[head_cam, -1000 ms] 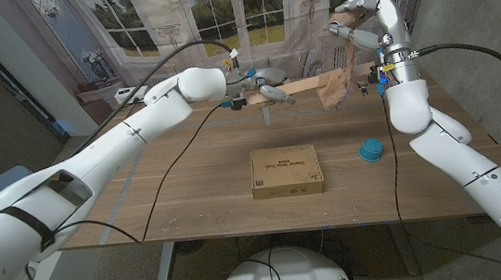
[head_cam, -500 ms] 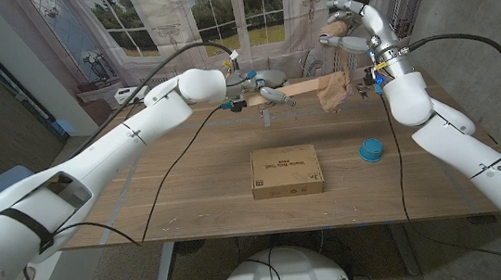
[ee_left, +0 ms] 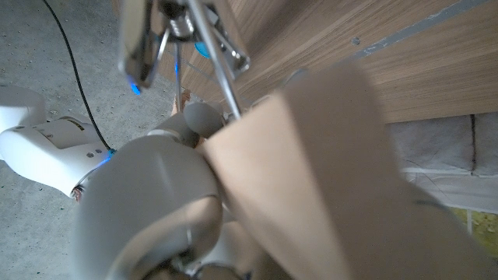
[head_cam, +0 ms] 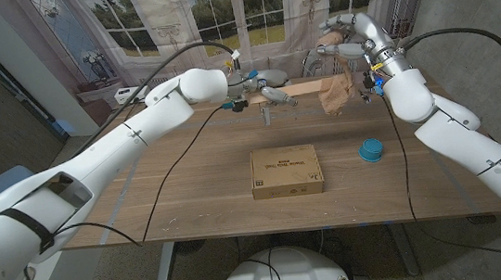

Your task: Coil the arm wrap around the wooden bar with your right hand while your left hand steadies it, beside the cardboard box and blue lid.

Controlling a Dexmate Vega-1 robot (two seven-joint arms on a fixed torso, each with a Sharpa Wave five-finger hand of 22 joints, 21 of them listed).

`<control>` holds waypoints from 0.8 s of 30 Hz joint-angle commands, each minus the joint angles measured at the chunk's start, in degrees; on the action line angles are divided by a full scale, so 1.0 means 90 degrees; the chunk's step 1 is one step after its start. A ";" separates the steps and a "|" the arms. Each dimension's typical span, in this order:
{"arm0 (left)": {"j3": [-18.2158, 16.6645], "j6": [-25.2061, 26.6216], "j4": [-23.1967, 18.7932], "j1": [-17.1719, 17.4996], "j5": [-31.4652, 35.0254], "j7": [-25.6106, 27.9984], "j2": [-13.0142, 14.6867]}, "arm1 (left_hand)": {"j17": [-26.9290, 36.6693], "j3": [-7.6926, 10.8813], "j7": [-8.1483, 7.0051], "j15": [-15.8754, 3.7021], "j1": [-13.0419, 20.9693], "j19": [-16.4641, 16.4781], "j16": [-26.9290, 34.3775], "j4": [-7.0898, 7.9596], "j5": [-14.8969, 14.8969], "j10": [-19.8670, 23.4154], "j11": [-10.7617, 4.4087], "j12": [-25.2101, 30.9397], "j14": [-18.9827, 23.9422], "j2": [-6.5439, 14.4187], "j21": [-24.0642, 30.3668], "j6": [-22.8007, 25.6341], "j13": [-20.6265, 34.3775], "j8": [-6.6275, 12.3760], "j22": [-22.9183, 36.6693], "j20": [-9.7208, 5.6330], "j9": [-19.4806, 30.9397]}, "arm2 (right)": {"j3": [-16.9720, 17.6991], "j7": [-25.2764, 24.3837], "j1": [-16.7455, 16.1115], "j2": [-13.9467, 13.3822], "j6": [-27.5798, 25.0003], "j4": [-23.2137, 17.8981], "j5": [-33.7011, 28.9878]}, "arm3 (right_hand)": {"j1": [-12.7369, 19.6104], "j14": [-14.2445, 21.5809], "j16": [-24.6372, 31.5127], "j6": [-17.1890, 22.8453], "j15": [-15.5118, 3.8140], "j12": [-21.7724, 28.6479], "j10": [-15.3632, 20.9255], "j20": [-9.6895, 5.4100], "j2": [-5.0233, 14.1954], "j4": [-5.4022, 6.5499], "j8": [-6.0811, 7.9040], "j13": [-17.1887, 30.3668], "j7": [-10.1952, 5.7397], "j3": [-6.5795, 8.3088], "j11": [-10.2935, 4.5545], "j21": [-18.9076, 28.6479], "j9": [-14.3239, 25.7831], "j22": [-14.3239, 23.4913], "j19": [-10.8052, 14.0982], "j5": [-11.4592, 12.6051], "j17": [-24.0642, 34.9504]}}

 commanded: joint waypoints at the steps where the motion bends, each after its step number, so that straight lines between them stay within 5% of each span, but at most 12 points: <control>1: 0.0014 0.0059 -0.0052 -0.0004 0.0028 0.0027 -0.0025 | 0.0006 0.0042 0.0181 -0.0028 0.0003 0.0024 -0.0023 -0.0002 -0.0017 0.0040 -0.0014 0.0042 0.0022 0.0055 0.0003 -0.0162 0.0034 -0.0013 0.0011 -0.0210 -0.0008 | -0.0083 0.0274 0.0028 -0.0211 -0.0592 -0.0147 0.0034 | 0.1839 0.2286 -0.0211 -0.0032 -0.2287 -0.0118 0.0296 -0.0943 0.1892 0.0011 -0.0098 -0.0073 0.0038 -0.0119 0.0500 -0.0067 0.0043 -0.0010 -0.0237 0.0015 -0.0225; 10: 0.0007 0.0069 -0.0061 -0.0011 0.0034 0.0054 -0.0036 | -0.0002 0.0044 0.0185 -0.0026 0.0000 0.0031 -0.0037 -0.0006 -0.0035 0.0031 -0.0031 0.0042 0.0020 0.0066 0.0001 -0.0165 0.0035 -0.0004 -0.0017 -0.0208 -0.0003 | -0.0156 0.0659 0.0121 -0.0416 -0.1106 -0.0247 0.0153 | 0.1404 0.1626 -0.0473 -0.0094 -0.2297 -0.0431 -0.0221 -0.0844 0.1727 0.0132 -0.0269 -0.0253 0.0035 -0.0303 0.0588 -0.0284 0.0064 -0.0043 -0.0178 0.0012 -0.0907; 17: 0.0031 0.0039 0.0015 -0.0050 0.0043 0.0036 -0.0073 | -0.0008 0.0046 0.0184 -0.0027 -0.0008 0.0036 -0.0030 -0.0009 -0.0040 0.0034 -0.0016 0.0040 0.0032 0.0060 -0.0009 -0.0163 0.0034 -0.0009 -0.0048 -0.0213 -0.0020 | -0.0184 0.0826 0.0173 -0.0514 -0.1255 -0.0232 0.0295 | 0.0023 0.0095 -0.0435 -0.0439 -0.2166 -0.1313 -0.0997 -0.0855 0.1271 0.0680 -0.0326 -0.0632 -0.0045 -0.0823 0.0540 -0.0837 0.0047 -0.0076 0.0234 0.0111 -0.2330; 19: 0.0035 0.0029 0.0035 -0.0059 0.0044 0.0036 -0.0083 | 0.0059 0.0048 0.0181 -0.0032 -0.0010 0.0037 0.0008 -0.0009 -0.0042 0.0018 -0.0017 0.0038 0.0007 0.0061 0.0003 -0.0180 0.0035 0.0016 -0.0033 -0.0209 0.0023 | -0.0179 0.0904 0.0189 -0.0542 -0.1274 -0.0220 0.0381 | -0.0259 -0.0252 -0.0423 -0.0695 -0.2140 -0.1489 -0.1124 -0.0803 0.1146 0.0800 -0.0386 -0.0708 -0.0116 -0.0955 0.0524 -0.1013 0.0030 -0.0068 0.0186 0.0153 -0.2586; 24: 0.0049 0.0001 0.0097 -0.0093 0.0044 0.0014 -0.0107 | 0.0035 0.0048 0.0187 -0.0024 -0.0006 0.0033 -0.0015 -0.0016 -0.0055 0.0027 -0.0025 0.0038 0.0012 0.0068 -0.0005 -0.0174 0.0034 -0.0007 -0.0032 -0.0208 -0.0020 | -0.0210 0.0933 0.0223 -0.0576 -0.1373 -0.0232 0.0427 | -0.0695 -0.0612 -0.0301 -0.2128 -0.2047 -0.1783 -0.1322 -0.0752 0.0944 0.1004 -0.0533 -0.0872 -0.0270 -0.1241 0.0519 -0.1380 -0.0067 -0.0039 0.0104 0.0328 -0.3084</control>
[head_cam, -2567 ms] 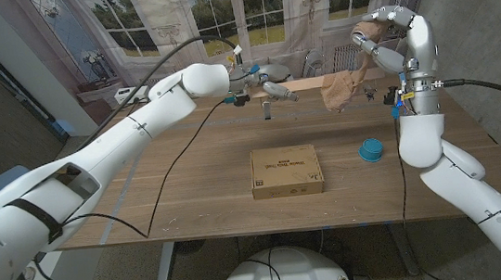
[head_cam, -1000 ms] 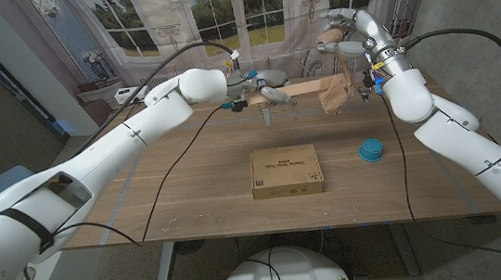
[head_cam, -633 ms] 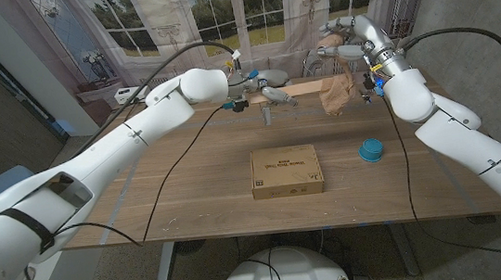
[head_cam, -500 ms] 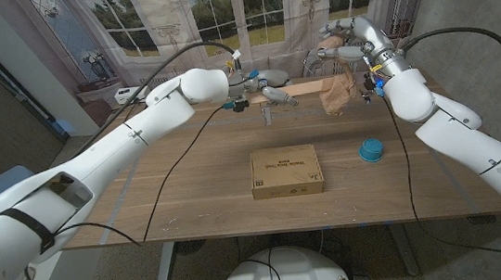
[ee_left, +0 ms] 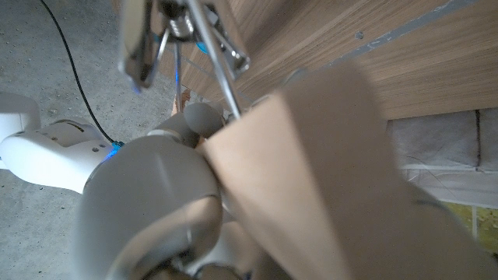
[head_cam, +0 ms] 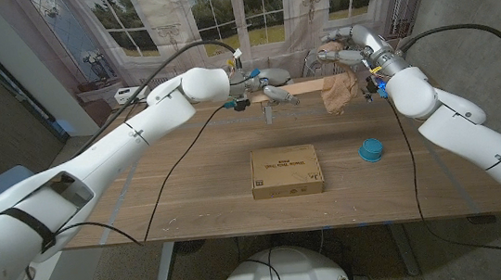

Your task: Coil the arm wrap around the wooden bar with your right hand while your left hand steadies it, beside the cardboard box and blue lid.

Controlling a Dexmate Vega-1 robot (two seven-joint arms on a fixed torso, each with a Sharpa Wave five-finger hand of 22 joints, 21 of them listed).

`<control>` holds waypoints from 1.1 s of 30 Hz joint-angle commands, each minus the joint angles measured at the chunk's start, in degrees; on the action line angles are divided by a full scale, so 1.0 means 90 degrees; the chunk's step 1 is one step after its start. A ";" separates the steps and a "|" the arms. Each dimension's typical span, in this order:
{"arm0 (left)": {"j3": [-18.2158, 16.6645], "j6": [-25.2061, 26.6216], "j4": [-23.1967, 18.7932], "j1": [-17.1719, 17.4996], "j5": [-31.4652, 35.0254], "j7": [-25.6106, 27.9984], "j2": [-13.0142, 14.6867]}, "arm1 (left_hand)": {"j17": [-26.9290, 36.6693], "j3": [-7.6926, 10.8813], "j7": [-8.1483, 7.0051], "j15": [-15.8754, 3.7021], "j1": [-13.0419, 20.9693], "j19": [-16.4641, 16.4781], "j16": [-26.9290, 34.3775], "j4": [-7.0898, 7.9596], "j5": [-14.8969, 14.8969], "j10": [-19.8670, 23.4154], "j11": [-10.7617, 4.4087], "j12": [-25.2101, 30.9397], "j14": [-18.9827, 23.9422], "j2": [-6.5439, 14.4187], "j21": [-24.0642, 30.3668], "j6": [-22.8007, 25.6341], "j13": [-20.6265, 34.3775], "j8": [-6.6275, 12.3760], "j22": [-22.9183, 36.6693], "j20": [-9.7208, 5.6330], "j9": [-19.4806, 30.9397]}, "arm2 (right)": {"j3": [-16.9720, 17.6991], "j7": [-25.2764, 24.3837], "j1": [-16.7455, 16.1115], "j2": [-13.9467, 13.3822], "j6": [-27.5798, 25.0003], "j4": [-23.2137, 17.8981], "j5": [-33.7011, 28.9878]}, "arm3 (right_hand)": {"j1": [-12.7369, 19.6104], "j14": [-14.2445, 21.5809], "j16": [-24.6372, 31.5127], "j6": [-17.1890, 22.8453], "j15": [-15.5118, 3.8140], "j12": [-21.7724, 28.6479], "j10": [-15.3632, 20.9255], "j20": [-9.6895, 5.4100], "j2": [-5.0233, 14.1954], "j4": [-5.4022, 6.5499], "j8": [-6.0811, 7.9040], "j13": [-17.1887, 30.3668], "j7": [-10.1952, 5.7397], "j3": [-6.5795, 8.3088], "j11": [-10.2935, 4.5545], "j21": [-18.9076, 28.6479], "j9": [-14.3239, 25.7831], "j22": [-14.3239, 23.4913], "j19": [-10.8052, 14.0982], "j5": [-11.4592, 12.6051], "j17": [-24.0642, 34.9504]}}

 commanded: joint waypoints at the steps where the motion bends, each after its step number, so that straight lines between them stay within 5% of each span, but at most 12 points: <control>1: 0.0029 -0.0056 0.0131 -0.0071 0.0008 -0.0033 -0.0056 | 0.0016 0.0041 0.0189 -0.0030 -0.0005 0.0032 0.0024 -0.0010 -0.0021 0.0024 -0.0010 0.0039 0.0014 0.0069 -0.0003 -0.0171 0.0034 -0.0008 -0.0006 -0.0206 -0.0003 | -0.0051 0.0232 0.0085 -0.0141 -0.0310 -0.0024 0.0206 | -0.0103 0.0148 0.0128 -0.1166 -0.1210 -0.0172 -0.0149 -0.0496 0.0113 0.0103 -0.0066 -0.0104 -0.0034 -0.0202 0.0021 -0.0251 -0.0054 0.0036 -0.0060 0.0163 -0.0334; 6: 0.0032 -0.0090 0.0194 -0.0091 -0.0005 -0.0046 -0.0072 | 0.0025 0.0041 0.0183 -0.0026 -0.0007 0.0037 0.0019 -0.0010 -0.0026 0.0031 -0.0027 0.0041 -0.0010 0.0069 -0.0027 -0.0175 0.0035 -0.0013 -0.0042 -0.0209 -0.0011 | -0.0081 0.0220 0.0123 -0.0117 -0.0266 0.0050 0.0285 | -0.0177 -0.0156 0.0157 -0.3027 -0.1224 -0.0297 -0.0702 -0.0571 -0.0011 0.0157 -0.0059 -0.0227 0.0207 -0.0422 0.0088 -0.0543 -0.0090 0.0057 -0.0114 0.0380 -0.0671; 8: 0.0036 -0.0105 0.0220 -0.0101 -0.0016 -0.0064 -0.0079 | -0.0016 0.0039 0.0184 -0.0036 -0.0009 0.0021 -0.0001 -0.0010 -0.0027 0.0039 -0.0020 0.0043 0.0015 0.0067 0.0019 -0.0181 0.0034 0.0015 0.0025 -0.0205 0.0032 | -0.0111 0.0209 0.0138 -0.0132 -0.0302 0.0048 0.0257 | -0.0292 -0.0636 0.0074 -0.3316 -0.1057 -0.0343 -0.1204 -0.0519 -0.0187 0.0195 0.0018 -0.0287 0.0261 -0.0619 0.0037 -0.0695 -0.0089 0.0066 -0.0282 0.0482 -0.0796; 10: 0.0037 -0.0118 0.0237 -0.0104 -0.0023 -0.0066 -0.0084 | 0.0066 0.0039 0.0196 -0.0046 -0.0009 0.0009 0.0046 -0.0009 -0.0032 0.0034 -0.0023 0.0041 -0.0007 0.0073 0.0032 -0.0174 0.0034 -0.0003 0.0043 -0.0198 0.0001 | -0.0110 0.0186 0.0131 -0.0125 -0.0224 0.0082 0.0282 | -0.0508 -0.1311 0.0021 -0.3595 -0.0722 -0.0357 -0.1810 -0.0293 -0.0368 0.0284 0.0040 -0.0388 0.0115 -0.0903 0.0039 -0.0898 -0.0088 0.0067 -0.0519 0.0643 -0.0953; 14: 0.0037 -0.0111 0.0226 -0.0099 -0.0030 -0.0081 -0.0072 | -0.0010 0.0040 0.0204 -0.0030 -0.0011 0.0029 -0.0016 -0.0010 -0.0036 0.0037 -0.0009 0.0042 -0.0013 0.0075 0.0003 -0.0191 0.0035 0.0023 0.0002 -0.0215 0.0048 | -0.0096 0.0140 0.0103 -0.0136 -0.0138 0.0104 0.0301 | -0.0851 -0.2242 0.0011 -0.3752 -0.0122 -0.0351 -0.2611 0.0140 -0.0504 0.0421 0.0077 -0.0581 -0.0122 -0.1348 0.0204 -0.1223 -0.0087 0.0072 -0.0892 0.0918 -0.1225; 19: 0.0027 -0.0078 0.0157 -0.0071 -0.0019 -0.0070 -0.0034 | 0.0065 0.0039 0.0173 -0.0036 -0.0020 0.0040 0.0035 -0.0009 -0.0040 0.0038 -0.0008 0.0041 0.0003 0.0073 -0.0008 -0.0185 0.0035 0.0020 -0.0026 -0.0204 0.0034 | -0.0032 0.0276 0.0081 -0.0155 0.0107 0.0211 0.0547 | -0.1403 -0.2789 0.0042 -0.3659 0.0260 -0.0295 -0.2963 0.0739 -0.0473 0.0678 0.0120 -0.0735 -0.0219 -0.1730 0.0447 -0.1518 -0.0079 0.0070 -0.1268 0.1060 -0.1401; 33: 0.0000 0.0122 -0.0136 0.0068 -0.0132 -0.0159 0.0095 | -0.0004 0.0043 0.0186 -0.0042 -0.0025 0.0035 -0.0015 -0.0014 -0.0049 0.0026 -0.0001 0.0041 0.0030 0.0077 0.0005 -0.0197 0.0035 0.0021 -0.0010 -0.0196 0.0030 | 0.0171 -0.0411 -0.0325 0.0089 0.1034 0.0478 0.0650 | -0.1842 -0.2990 0.0115 -0.3195 0.0378 -0.0192 -0.2867 0.0974 -0.0297 0.0888 0.0254 -0.0837 -0.0116 -0.1949 0.0449 -0.1749 -0.0072 0.0066 -0.1483 0.1140 -0.1523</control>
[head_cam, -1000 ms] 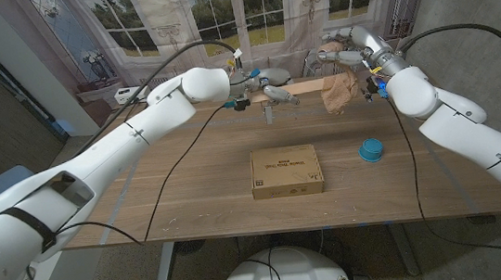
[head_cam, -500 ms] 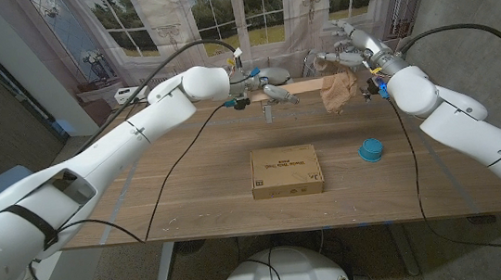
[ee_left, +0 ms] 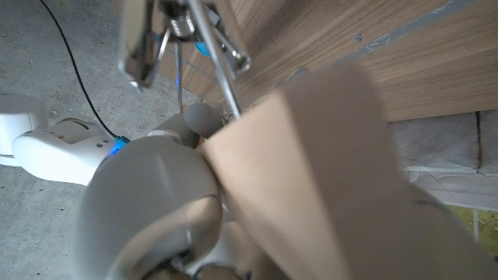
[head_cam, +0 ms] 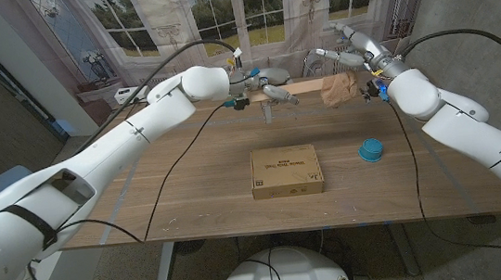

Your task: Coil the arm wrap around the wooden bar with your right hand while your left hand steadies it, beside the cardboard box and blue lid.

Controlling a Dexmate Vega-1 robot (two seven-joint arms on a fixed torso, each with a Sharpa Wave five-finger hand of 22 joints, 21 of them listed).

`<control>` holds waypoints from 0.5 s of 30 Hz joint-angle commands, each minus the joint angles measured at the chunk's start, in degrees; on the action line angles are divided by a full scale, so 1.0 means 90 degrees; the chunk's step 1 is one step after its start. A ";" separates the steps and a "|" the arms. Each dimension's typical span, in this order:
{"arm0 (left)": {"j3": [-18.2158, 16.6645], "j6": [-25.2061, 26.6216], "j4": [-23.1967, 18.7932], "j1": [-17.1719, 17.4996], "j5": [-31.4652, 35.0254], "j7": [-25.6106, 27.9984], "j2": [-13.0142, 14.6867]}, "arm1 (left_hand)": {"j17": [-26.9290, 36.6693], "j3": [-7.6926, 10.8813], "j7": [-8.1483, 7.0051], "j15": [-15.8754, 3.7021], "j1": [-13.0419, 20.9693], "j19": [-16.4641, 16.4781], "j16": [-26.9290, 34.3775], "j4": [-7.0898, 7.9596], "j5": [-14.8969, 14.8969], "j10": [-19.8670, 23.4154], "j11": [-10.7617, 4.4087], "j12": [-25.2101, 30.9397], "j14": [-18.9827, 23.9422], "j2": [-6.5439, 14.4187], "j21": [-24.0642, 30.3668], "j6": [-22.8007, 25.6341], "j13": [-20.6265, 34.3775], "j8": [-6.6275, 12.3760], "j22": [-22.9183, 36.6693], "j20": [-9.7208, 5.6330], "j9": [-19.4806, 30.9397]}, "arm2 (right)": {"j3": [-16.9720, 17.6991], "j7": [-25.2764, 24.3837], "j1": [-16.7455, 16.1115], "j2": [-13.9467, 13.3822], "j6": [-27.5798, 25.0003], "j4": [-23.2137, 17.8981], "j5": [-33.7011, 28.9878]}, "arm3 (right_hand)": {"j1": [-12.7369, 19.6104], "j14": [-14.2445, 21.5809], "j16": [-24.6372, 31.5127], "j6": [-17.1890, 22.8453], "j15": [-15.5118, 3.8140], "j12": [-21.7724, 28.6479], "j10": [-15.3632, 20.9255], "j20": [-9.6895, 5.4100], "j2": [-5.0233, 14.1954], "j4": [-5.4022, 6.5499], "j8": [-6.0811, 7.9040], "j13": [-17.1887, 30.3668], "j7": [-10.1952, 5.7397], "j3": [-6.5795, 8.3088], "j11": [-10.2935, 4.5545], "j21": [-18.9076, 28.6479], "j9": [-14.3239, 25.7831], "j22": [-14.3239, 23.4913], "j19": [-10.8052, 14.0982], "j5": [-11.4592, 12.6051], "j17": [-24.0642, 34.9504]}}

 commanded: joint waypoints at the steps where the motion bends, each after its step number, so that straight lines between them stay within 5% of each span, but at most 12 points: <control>1: -0.0035 0.0180 -0.0264 0.0147 -0.0100 -0.0056 0.0129 | -0.0021 0.0044 0.0176 -0.0023 0.0021 0.0037 -0.0003 -0.0015 0.0003 0.0010 -0.0012 0.0040 0.0036 0.0036 -0.0001 -0.0194 0.0035 0.0005 -0.0004 -0.0206 0.0007 | 0.0151 -0.0502 -0.0301 0.0172 0.0611 0.0154 0.0066 | -0.0091 -0.0055 0.0069 0.0120 0.0005 0.0055 0.0102 0.0086 0.0049 0.0067 0.0059 0.0002 -0.0006 -0.0036 -0.0025 -0.0050 0.0017 0.0008 -0.0015 0.0049 -0.0009; 15: -0.0240 0.0453 -0.0601 0.0604 -0.0663 -0.0106 0.0413 | 0.0008 0.0035 0.0186 -0.0020 0.0002 0.0048 0.0018 -0.0013 -0.0009 0.0021 -0.0022 0.0043 0.0019 0.0036 -0.0013 -0.0209 0.0034 0.0011 -0.0089 -0.0210 0.0013 | 0.0262 -0.0934 -0.0618 0.0277 0.1016 0.0142 -0.0085 | -0.0243 -0.0067 0.0115 0.0268 0.0003 0.0080 0.0166 0.0077 0.0222 0.0133 0.0072 -0.0038 0.0053 -0.0071 -0.0060 -0.0118 0.0020 0.0008 0.0008 0.0058 -0.0063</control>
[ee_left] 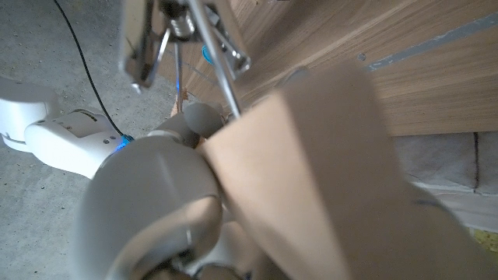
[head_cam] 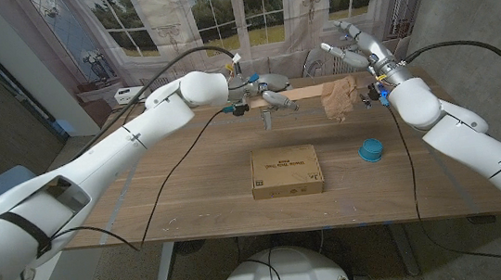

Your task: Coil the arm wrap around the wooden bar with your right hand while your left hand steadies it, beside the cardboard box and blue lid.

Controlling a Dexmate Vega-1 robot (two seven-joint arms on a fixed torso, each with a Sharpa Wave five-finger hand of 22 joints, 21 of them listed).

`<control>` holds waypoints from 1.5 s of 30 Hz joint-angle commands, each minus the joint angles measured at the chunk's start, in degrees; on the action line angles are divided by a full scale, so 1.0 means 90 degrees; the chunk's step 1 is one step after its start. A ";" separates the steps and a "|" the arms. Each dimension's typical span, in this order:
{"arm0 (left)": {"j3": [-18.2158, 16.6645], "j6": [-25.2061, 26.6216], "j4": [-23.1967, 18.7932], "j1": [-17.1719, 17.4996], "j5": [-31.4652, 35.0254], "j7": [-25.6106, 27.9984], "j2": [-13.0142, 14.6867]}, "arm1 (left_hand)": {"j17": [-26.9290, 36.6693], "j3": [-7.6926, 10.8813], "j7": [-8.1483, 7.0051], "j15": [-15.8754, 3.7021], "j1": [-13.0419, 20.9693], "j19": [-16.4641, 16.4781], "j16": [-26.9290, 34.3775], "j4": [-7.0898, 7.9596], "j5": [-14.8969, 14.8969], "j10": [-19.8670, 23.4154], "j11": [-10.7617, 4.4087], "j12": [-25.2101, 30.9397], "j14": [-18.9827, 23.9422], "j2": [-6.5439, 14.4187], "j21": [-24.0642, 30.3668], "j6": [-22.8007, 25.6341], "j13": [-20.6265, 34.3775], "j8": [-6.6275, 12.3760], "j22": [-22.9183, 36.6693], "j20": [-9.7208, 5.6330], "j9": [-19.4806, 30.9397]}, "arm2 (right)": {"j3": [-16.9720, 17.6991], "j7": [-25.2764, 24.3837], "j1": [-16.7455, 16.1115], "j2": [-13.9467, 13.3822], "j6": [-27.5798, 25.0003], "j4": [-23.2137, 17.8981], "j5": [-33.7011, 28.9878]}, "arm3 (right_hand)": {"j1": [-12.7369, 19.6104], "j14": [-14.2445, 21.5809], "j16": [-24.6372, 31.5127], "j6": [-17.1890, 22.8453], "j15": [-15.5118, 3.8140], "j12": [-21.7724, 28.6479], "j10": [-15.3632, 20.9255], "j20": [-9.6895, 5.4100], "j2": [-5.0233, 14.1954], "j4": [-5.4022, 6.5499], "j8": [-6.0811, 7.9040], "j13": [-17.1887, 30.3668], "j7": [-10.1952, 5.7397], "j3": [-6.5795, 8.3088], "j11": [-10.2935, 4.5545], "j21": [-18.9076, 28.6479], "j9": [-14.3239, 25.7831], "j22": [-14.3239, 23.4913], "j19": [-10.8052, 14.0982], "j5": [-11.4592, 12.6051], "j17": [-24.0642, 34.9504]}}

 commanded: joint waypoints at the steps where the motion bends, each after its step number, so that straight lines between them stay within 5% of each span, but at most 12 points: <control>1: -0.0170 0.0216 -0.0262 0.0366 -0.0506 -0.0084 0.0227 | 0.0023 0.0035 0.0187 -0.0025 0.0011 0.0048 -0.0002 -0.0014 -0.0007 0.0020 -0.0028 0.0042 0.0027 0.0049 -0.0012 -0.0230 0.0035 0.0026 0.0000 -0.0209 0.0045 | 0.0109 -0.0343 -0.0287 0.0076 0.0332 -0.0022 -0.0103 | -0.0040 -0.0005 0.0049 0.0058 -0.0007 0.0033 0.0079 0.0041 0.0019 0.0046 0.0029 -0.0010 0.0001 -0.0021 -0.0019 -0.0023 0.0020 0.0008 0.0042 0.0058 0.0003; 17: -0.0362 0.0261 0.0004 0.0706 -0.1618 -0.0603 0.0373 | 0.0015 0.0034 0.0146 -0.0027 0.0007 0.0044 0.0000 -0.0020 -0.0021 -0.0021 -0.0036 0.0038 0.0025 0.0055 0.0010 -0.0246 0.0035 0.0044 0.0019 -0.0218 0.0064 | 0.0162 -0.0693 -0.0556 0.0166 0.0474 -0.0152 -0.0355 | -0.0036 -0.0145 0.0018 0.0038 -0.0018 -0.0011 -0.0023 -0.0090 -0.0014 -0.0016 -0.0032 -0.0050 0.0018 -0.0114 -0.0020 -0.0148 0.0019 0.0001 -0.0009 0.0085 -0.0099; 28: -0.0365 0.0467 0.0046 0.0796 -0.1906 -0.0864 0.0533 | 0.0001 0.0022 0.0157 -0.0036 -0.0012 0.0033 -0.0034 -0.0011 -0.0038 -0.0056 -0.0048 0.0035 -0.0002 0.0061 -0.0020 -0.0262 0.0034 0.0035 -0.0063 -0.0208 0.0054 | 0.0160 -0.1041 -0.0671 0.0352 0.0748 -0.0086 -0.0593 | -0.0092 -0.0380 -0.0006 0.0014 0.0042 -0.0022 -0.0118 0.0083 0.0014 -0.0018 -0.0074 -0.0081 -0.0058 -0.0207 -0.0108 -0.0377 0.0019 -0.0012 -0.0295 0.0123 -0.0186; 45: -0.0261 0.1479 -0.0705 0.0764 -0.1633 -0.0997 0.1105 | -0.0043 -0.0019 0.0173 -0.0032 -0.0035 0.0028 -0.0111 -0.0012 -0.0111 -0.0099 -0.0057 0.0040 0.0005 0.0090 -0.0035 -0.0321 0.0032 0.0021 -0.0259 -0.0201 0.0056 | 0.0041 -0.1103 -0.0550 0.0548 0.1101 0.0151 -0.0731 | -0.0106 -0.0353 0.0040 0.0060 0.0016 0.0003 -0.0080 0.0082 0.0054 -0.0024 -0.0070 -0.0094 -0.0050 -0.0245 -0.0149 -0.0444 0.0020 -0.0015 -0.0263 0.0143 -0.0236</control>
